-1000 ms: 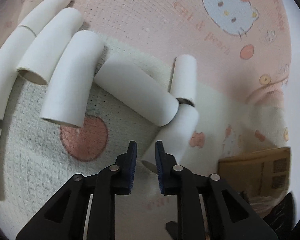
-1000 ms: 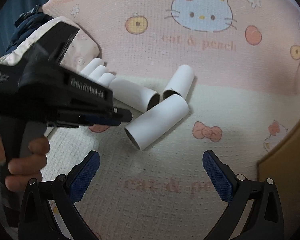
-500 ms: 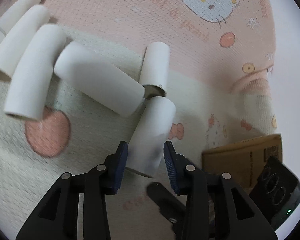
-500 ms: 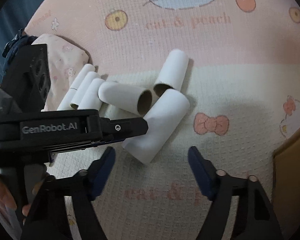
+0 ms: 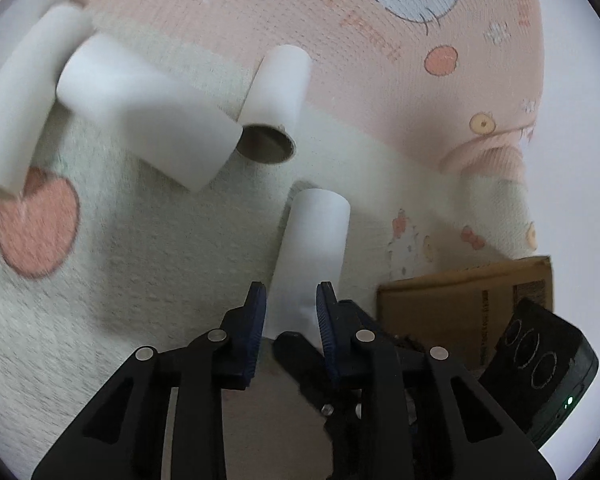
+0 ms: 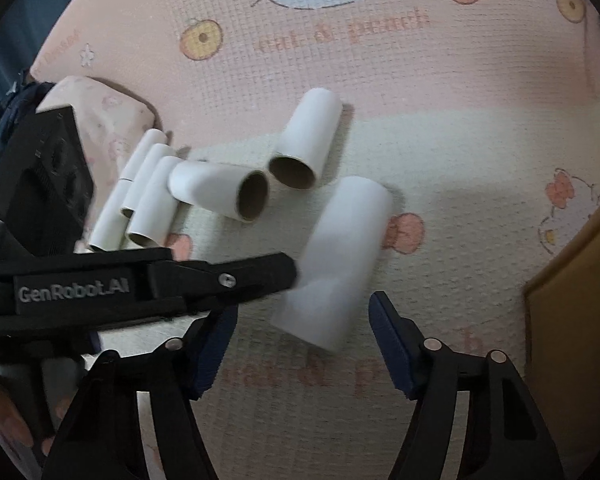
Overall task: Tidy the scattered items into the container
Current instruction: 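Move the right tool toward a standing white cardboard tube, then close the right tool on the white tube and lift it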
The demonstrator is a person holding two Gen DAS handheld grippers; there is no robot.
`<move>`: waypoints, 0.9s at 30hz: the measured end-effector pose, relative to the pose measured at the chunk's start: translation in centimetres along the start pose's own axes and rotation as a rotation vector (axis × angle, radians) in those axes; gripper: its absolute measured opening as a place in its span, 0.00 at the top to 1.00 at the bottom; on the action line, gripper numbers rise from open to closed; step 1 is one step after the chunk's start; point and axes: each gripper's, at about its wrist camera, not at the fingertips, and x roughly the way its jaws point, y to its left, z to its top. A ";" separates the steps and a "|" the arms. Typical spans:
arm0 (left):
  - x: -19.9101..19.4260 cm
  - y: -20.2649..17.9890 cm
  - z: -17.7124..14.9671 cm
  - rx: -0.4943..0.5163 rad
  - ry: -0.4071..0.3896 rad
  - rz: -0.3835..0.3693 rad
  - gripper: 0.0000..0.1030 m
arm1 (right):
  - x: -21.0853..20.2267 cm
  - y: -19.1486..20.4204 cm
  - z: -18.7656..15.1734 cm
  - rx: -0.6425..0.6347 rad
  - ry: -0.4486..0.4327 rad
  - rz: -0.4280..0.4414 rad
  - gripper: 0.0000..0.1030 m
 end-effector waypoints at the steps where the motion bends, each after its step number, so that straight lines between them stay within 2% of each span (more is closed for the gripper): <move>1: 0.0 0.0 0.2 0.007 0.003 0.002 0.72 | 0.1 -0.3 0.0 0.009 0.003 -0.003 0.41; 4: -0.2 0.8 1.0 -0.026 0.000 -0.048 0.68 | 0.3 -1.8 0.2 0.086 0.015 0.004 0.45; 7: 0.3 1.3 2.0 -0.081 0.007 -0.111 0.65 | 0.1 -3.3 0.1 0.206 0.026 0.078 0.57; 12: 2.1 -0.3 2.4 -0.006 0.068 -0.069 0.59 | 0.1 -4.0 0.1 0.247 0.036 0.104 0.57; 18: 3.1 0.3 2.1 -0.059 0.069 -0.084 0.58 | 0.5 -3.6 0.5 0.242 0.049 0.100 0.57; 27: 3.3 -0.3 1.5 -0.037 0.073 -0.081 0.58 | 1.7 -4.2 0.5 0.303 0.085 0.117 0.59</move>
